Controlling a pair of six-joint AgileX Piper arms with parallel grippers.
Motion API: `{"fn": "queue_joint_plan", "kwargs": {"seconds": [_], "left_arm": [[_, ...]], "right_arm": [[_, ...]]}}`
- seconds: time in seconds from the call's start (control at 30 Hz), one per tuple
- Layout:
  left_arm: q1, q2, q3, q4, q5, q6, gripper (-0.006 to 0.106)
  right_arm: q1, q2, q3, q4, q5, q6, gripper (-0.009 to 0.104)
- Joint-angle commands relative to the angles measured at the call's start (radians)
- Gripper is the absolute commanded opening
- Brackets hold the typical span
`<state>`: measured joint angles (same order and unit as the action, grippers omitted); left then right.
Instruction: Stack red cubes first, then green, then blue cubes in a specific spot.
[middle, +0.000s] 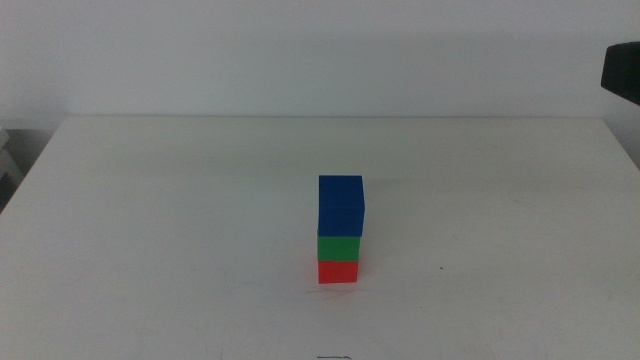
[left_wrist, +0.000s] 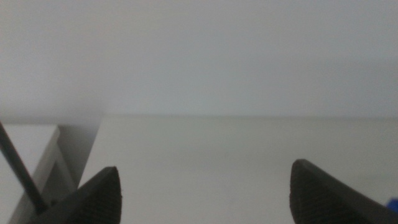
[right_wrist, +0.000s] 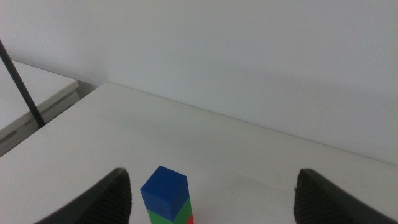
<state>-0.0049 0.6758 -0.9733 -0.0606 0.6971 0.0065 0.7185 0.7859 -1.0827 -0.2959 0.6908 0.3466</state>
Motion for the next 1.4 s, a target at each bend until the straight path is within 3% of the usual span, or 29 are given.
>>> {"fn": "queue_joint_plan", "kwargs": {"seconds": [0.0,0.27,0.47,0.53,0.6,0.63,0.93,1.1,1.37], "left_arm": [[0.000,-0.027,0.028,-0.012,-0.181,-0.007,0.091],[0.000,-0.157,0.260,-0.012,-0.494,-0.007,0.091],[0.000,-0.289,0.448,-0.020,-0.520,-0.007,0.091],[0.000,-0.342,0.515,-0.038,-0.520,-0.007,0.091],[0.000,-0.394,0.578,-0.041,-0.521,-0.007,0.091],[0.000,-0.441,0.642,-0.041,-0.522,-0.007,0.091],[0.000,-0.691,0.941,-0.040,-0.524,-0.007,0.091],[0.000,-0.707,1.000,-0.032,-0.536,-0.007,0.091],[0.000,-0.709,0.998,-0.029,-0.588,-0.007,0.091]], "right_arm": [[-0.005,-0.001,-0.021,-0.028,-0.073,-0.006,0.067],[-0.030,0.020,0.029,0.011,-0.108,-0.006,0.067],[-0.252,0.004,0.223,0.217,-0.370,-0.006,0.067],[-0.333,-0.029,0.328,0.248,-0.420,-0.006,0.067],[-0.405,-0.076,0.422,0.237,-0.431,-0.006,0.067],[-0.472,-0.149,0.523,0.201,-0.433,-0.006,0.067],[-0.691,-0.598,0.881,0.115,-0.431,-0.006,0.067],[-0.716,-0.735,0.986,0.068,-0.432,-0.006,0.067],[-0.716,-0.819,1.037,0.069,-0.433,-0.006,0.067]]}}
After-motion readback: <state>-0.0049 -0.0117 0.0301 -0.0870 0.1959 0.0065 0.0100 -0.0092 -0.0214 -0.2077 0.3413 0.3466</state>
